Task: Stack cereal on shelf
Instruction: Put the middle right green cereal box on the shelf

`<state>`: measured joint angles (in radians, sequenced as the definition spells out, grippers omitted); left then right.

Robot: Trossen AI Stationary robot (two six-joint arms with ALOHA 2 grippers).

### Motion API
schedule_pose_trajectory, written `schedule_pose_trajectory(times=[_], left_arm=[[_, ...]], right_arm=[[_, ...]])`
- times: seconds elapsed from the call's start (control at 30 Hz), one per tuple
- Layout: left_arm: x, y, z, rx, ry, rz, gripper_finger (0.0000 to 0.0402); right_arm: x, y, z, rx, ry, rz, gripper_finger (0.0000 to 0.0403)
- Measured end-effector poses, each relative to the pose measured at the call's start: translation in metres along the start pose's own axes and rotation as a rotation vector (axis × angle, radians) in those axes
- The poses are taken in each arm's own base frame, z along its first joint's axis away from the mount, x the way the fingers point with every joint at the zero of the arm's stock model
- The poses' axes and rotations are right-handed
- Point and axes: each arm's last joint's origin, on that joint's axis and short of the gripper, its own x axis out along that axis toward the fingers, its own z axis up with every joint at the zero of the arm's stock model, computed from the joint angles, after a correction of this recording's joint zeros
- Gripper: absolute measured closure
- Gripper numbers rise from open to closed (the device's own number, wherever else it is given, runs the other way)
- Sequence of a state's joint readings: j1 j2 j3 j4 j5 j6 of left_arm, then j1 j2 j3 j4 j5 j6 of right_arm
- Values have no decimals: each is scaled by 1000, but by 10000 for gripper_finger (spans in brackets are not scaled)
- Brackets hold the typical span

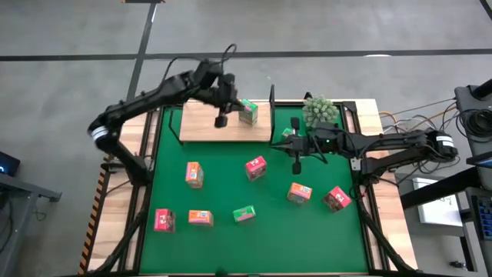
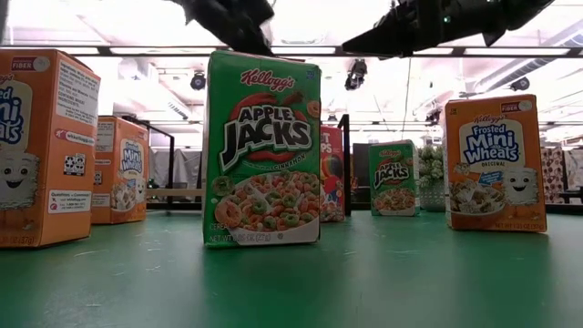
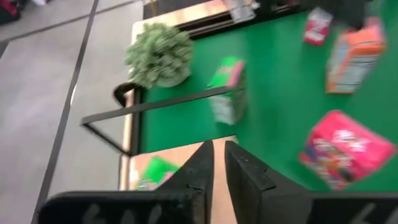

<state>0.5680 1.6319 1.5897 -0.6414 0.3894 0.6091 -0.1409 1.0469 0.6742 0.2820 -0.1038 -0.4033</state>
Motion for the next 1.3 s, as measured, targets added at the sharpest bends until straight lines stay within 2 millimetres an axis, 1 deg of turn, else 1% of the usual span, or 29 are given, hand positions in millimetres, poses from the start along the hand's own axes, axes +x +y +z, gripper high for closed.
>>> schedule_pose_trajectory(times=[0.13,0.27,0.37,0.47,0.53,0.6,0.67,0.73,0.83,0.93,1.0,1.07,1.3], left_arm=[[20,28,-8,-43,-12,-67,326],[34,48,-13,-67,-7,-99,268],[48,58,-17,-77,24,-115,223],[55,61,-17,-67,63,-156,191],[55,60,-12,-70,86,-184,185],[55,58,-7,-78,114,-215,191],[56,53,-5,-68,146,-252,209],[61,48,-4,-47,174,-267,236],[67,46,-3,-9,211,-218,278],[68,47,-3,-1,219,-193,290],[68,47,-4,-3,220,-190,281],[69,48,-6,-10,226,-190,260],[74,55,-15,-9,216,-153,148]], right_arm=[[-6,2,-6,4,7,0,390],[-12,1,-9,15,8,-15,390],[-16,0,-11,25,6,-26,390],[-18,-1,-15,34,16,-33,390],[-19,-2,-17,36,23,-39,390],[-19,-2,-18,38,24,-44,390],[-19,-3,-20,40,30,-46,390],[-19,-3,-20,44,30,-47,390],[-19,-3,-20,50,30,-47,390],[-19,-3,-20,50,30,-47,390],[-19,-3,-20,49,30,-47,390],[-19,-3,-20,48,30,-47,390],[-19,-3,-20,36,30,-47,390]])
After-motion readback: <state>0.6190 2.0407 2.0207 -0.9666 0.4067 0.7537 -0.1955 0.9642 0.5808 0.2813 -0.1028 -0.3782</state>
